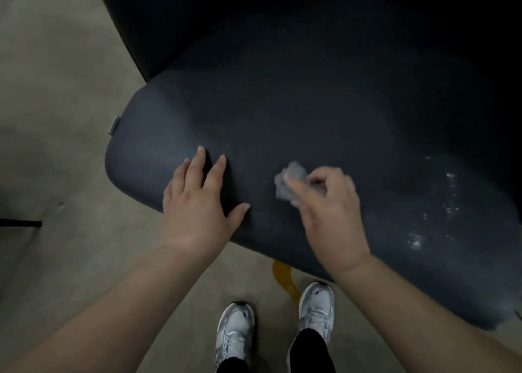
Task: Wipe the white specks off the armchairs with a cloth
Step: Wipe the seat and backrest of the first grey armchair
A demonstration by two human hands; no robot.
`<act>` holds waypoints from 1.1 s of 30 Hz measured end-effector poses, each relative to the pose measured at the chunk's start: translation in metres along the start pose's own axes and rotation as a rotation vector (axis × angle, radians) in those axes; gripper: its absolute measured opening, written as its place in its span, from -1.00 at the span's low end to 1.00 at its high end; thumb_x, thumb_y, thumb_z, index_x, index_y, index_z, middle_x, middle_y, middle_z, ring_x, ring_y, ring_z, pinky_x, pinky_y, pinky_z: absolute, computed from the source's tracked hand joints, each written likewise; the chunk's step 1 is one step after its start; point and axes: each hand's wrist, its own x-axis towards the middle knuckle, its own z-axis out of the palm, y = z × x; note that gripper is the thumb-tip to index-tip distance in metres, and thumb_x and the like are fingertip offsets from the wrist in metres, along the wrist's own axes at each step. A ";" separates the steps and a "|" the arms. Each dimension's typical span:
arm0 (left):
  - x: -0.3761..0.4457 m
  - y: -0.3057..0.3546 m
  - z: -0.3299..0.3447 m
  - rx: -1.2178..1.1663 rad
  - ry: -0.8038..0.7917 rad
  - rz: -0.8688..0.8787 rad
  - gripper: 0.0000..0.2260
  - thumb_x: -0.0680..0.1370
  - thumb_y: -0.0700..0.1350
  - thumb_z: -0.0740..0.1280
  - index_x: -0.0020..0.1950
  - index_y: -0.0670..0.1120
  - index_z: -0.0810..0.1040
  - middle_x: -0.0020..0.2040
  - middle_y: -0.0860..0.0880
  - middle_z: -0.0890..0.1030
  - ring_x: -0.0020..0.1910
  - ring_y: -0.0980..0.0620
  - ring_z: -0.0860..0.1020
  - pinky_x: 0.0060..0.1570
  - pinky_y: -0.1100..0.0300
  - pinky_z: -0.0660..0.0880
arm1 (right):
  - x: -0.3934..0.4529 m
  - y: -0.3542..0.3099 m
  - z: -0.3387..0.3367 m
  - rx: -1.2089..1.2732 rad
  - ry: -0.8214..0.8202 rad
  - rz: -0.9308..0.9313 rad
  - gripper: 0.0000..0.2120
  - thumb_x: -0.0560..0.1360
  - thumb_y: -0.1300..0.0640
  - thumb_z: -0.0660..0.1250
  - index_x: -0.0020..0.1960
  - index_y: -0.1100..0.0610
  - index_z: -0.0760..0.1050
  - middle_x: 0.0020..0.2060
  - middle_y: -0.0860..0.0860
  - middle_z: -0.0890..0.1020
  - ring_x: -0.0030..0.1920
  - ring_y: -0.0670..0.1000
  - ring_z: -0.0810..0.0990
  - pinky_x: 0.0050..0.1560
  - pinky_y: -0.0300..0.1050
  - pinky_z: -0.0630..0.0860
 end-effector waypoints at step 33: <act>-0.006 0.110 0.029 0.121 -0.074 0.301 -0.23 0.40 0.29 0.35 0.53 0.09 0.17 0.57 -0.06 0.07 0.52 -0.14 0.05 0.44 -0.18 0.15 | -0.047 0.106 -0.066 -0.014 0.216 0.338 -0.67 0.39 0.35 0.45 0.11 0.11 0.65 -0.04 0.25 0.50 -0.09 0.25 0.48 -0.09 0.16 0.50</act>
